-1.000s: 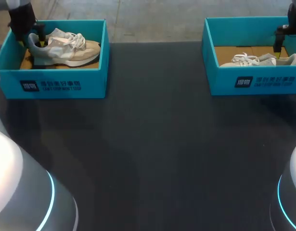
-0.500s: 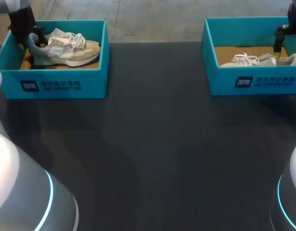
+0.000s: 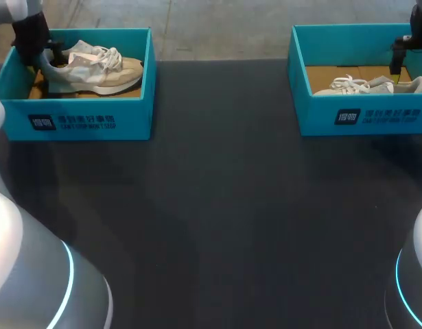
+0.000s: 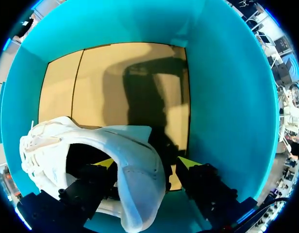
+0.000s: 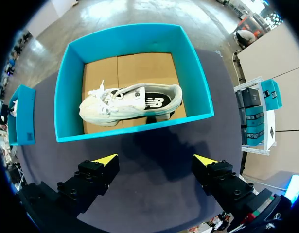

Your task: Take the shoe out of the shoebox, open the shoe tongue, remove and reinsert the insole, then place the shoe into the shoebox

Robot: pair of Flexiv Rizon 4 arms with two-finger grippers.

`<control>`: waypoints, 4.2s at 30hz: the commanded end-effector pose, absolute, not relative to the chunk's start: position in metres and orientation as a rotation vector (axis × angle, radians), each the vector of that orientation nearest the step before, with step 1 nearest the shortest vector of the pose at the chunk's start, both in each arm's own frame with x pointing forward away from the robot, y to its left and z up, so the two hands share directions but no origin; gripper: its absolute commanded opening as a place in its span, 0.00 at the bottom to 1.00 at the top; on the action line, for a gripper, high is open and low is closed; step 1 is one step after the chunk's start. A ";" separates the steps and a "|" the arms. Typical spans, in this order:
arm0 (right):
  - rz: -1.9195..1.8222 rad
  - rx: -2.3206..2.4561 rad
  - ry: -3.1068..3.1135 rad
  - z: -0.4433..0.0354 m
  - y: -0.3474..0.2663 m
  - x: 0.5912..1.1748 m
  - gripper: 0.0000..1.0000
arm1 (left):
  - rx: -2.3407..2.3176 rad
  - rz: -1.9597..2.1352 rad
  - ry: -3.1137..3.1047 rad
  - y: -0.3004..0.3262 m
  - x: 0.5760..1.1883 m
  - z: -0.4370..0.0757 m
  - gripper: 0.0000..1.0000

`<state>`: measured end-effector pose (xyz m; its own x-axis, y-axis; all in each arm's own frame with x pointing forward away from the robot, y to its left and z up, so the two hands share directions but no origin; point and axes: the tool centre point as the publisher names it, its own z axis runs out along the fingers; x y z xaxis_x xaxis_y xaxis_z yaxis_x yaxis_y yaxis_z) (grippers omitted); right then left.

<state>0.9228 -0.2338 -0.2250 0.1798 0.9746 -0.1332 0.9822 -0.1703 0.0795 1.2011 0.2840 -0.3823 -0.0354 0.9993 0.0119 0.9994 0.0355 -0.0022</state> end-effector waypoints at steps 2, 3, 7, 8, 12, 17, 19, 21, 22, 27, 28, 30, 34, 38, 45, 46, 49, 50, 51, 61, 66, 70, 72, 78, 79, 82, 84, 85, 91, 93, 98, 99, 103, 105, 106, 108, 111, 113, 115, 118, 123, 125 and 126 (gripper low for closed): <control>-0.076 2.296 1.920 -0.225 -0.234 0.922 1.00 | -2.142 0.082 -2.211 0.287 1.211 -0.387 0.75; -0.076 2.296 1.920 -0.225 -0.234 0.922 1.00 | -2.143 0.082 -2.211 0.287 1.211 -0.387 0.75; -0.076 2.296 1.920 -0.225 -0.234 0.922 1.00 | -2.144 0.080 -2.210 0.287 1.211 -0.388 0.75; -0.076 2.296 1.920 -0.225 -0.234 0.922 1.00 | -2.144 0.081 -2.210 0.287 1.211 -0.389 0.75; -0.076 2.296 1.920 -0.225 -0.234 0.922 1.00 | -2.141 0.080 -2.207 0.287 1.210 -0.391 0.73; -0.076 2.296 1.920 -0.225 -0.234 0.922 1.00 | -2.141 0.079 -2.197 0.287 1.210 -0.392 0.59; -0.076 2.296 1.920 -0.225 -0.234 0.922 1.00 | -2.141 0.081 -2.194 0.287 1.210 -0.392 0.49; -0.076 2.296 1.920 -0.225 -0.234 0.922 1.00 | -2.141 0.081 -2.194 0.287 1.210 -0.393 0.46; -0.076 2.296 1.920 -0.225 -0.234 0.922 1.00 | -2.142 0.080 -2.194 0.287 1.210 -0.393 0.46; -0.076 2.296 1.920 -0.225 -0.234 0.922 1.00 | -2.147 0.076 -2.189 0.288 1.209 -0.392 0.40; -0.076 2.296 1.920 -0.225 -0.234 0.922 1.00 | -2.148 0.075 -2.188 0.288 1.209 -0.392 0.38; -0.076 2.296 1.920 -0.225 -0.234 0.922 1.00 | -2.150 0.074 -2.185 0.288 1.209 -0.392 0.35; -0.076 2.296 1.920 -0.225 -0.234 0.922 1.00 | -2.152 0.072 -2.181 0.287 1.209 -0.391 0.23; -0.076 2.296 1.920 -0.225 -0.234 0.922 1.00 | -2.153 0.069 -2.176 0.287 1.209 -0.392 0.00; -0.076 2.296 1.920 -0.225 -0.234 0.922 1.00 | -2.159 0.065 -2.169 0.288 1.208 -0.393 0.00; -0.076 2.296 1.920 -0.225 -0.234 0.922 1.00 | -2.159 0.066 -2.169 0.289 1.208 -0.393 0.00; -0.076 2.296 1.920 -0.225 -0.234 0.922 1.00 | -2.160 0.064 -2.168 0.290 1.207 -0.393 0.00; -0.076 2.296 1.920 -0.225 -0.234 0.922 1.00 | -2.161 0.062 -2.167 0.290 1.207 -0.393 0.00; -0.076 2.296 1.920 -0.225 -0.234 0.922 1.00 | -2.163 0.061 -2.167 0.291 1.207 -0.393 0.00; -0.076 2.296 1.920 -0.225 -0.234 0.922 1.00 | -2.225 0.029 -2.163 0.296 1.205 -0.382 0.00; -0.076 2.296 1.920 -0.225 -0.234 0.922 1.00 | -2.248 0.013 -2.161 0.295 1.205 -0.374 0.00; -0.076 2.296 1.920 -0.225 -0.234 0.922 1.00 | -2.276 -0.010 -2.157 0.292 1.203 -0.365 0.00; -0.076 2.296 1.920 -0.225 -0.234 0.922 1.00 | -2.290 -0.022 -2.155 0.291 1.202 -0.359 0.00; -0.076 2.296 1.920 -0.225 -0.234 0.922 1.00 | -2.322 -0.069 -2.146 0.287 1.196 -0.340 0.00; -0.076 2.296 1.920 -0.225 -0.234 0.922 1.00 | -2.325 -0.078 -2.144 0.287 1.194 -0.336 0.00; -0.076 2.296 1.920 -0.225 -0.234 0.922 1.00 | -2.324 -0.095 -2.145 0.285 1.190 -0.325 0.00; -0.076 2.296 1.920 -0.225 -0.234 0.922 1.00 | -2.318 -0.095 -2.155 0.285 1.186 -0.316 0.00; -0.076 2.296 1.920 -0.225 -0.234 0.922 1.00 | -2.313 -0.096 -2.162 0.285 1.184 -0.311 0.00; -0.076 2.296 1.920 -0.225 -0.234 0.922 1.00 | -2.287 -0.117 -2.204 0.284 1.169 -0.284 0.00; -0.076 2.296 1.920 -0.225 -0.234 0.922 1.00 | -2.285 -0.131 -2.211 0.283 1.163 -0.274 0.00; -0.076 2.296 1.920 -0.225 -0.234 0.922 1.00 | -2.275 -0.172 -2.235 0.283 1.146 -0.251 0.00; -0.076 2.296 1.920 -0.225 -0.234 0.922 1.00 | -2.274 -0.167 -2.240 0.283 1.142 -0.246 0.00; -0.076 2.296 1.920 -0.225 -0.234 0.922 1.00 | -2.263 -0.177 -2.263 0.283 1.124 -0.228 0.00; -0.076 2.296 1.920 -0.225 -0.234 0.922 1.00 | -2.234 -0.191 -2.285 0.283 1.115 -0.222 0.00; -0.076 2.296 1.920 -0.225 -0.234 0.922 1.00 | -2.224 -0.200 -2.290 0.283 1.110 -0.219 0.00; -0.076 2.296 1.920 -0.225 -0.234 0.922 1.00 | -2.208 -0.203 -2.300 0.283 1.099 -0.213 0.00; -0.076 2.296 1.920 -0.225 -0.234 0.922 1.00 | -2.187 -0.226 -2.313 0.282 1.084 -0.207 0.00; -0.076 2.296 1.920 -0.225 -0.234 0.922 1.00 | -2.175 -0.236 -2.326 0.282 1.068 -0.202 0.00; -0.076 2.296 1.920 -0.225 -0.234 0.922 1.00 | -2.171 -0.232 -2.337 0.281 1.057 -0.198 0.00; -0.076 2.296 1.920 -0.225 -0.234 0.922 1.00 | -2.173 -0.230 -2.342 0.282 1.038 -0.195 0.00; -0.076 2.296 1.920 -0.225 -0.234 0.922 1.00 | -2.180 -0.229 -2.335 0.286 1.010 -0.195 0.00; -0.076 2.296 1.920 -0.225 -0.234 0.922 1.00 | -2.176 -0.221 -2.329 0.287 1.001 -0.196 0.00; -0.076 2.296 1.920 -0.225 -0.234 0.922 1.00 | -2.170 -0.229 -2.329 0.287 0.998 -0.197 0.00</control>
<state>0.9228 -0.2337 -0.2250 0.1797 0.9747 -0.1332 0.9822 -0.1703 0.0795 1.0394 0.2889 -0.1981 -0.0724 0.9957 0.0581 0.9973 0.0714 0.0195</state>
